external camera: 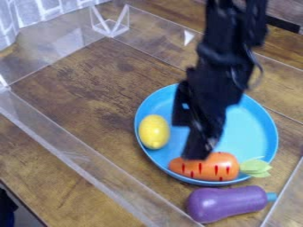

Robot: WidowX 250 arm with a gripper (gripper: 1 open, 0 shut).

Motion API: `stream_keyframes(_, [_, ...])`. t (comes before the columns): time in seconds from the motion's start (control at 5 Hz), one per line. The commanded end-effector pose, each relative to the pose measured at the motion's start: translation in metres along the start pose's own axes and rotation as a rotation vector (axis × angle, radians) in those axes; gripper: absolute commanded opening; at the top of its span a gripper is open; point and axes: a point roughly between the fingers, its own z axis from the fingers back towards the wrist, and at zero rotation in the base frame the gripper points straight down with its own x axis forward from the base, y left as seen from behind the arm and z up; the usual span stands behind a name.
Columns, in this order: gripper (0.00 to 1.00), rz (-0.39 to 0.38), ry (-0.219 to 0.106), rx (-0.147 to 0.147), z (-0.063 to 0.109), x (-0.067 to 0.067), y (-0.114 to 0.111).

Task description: Move the carrot to the left side

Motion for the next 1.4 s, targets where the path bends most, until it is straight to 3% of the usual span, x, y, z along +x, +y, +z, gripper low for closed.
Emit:
stream_keyframes(0.0, [1.0,0.013,-0.042,0.009,-0.002,0.008,0.006])
stream_keyframes(0.2, [1.0,0.02,-0.079,-0.002,-0.002,0.012,0.021])
stream_keyframes(0.4, [1.0,0.044,-0.093,-0.005,0.0,0.015,0.031])
stream_keyframes(1.0, [1.0,0.063,-0.115,-0.03,0.014,0.017,0.018])
stream_keyframes(1.2, [1.0,0.037,-0.118,-0.034,0.016,0.013,0.032])
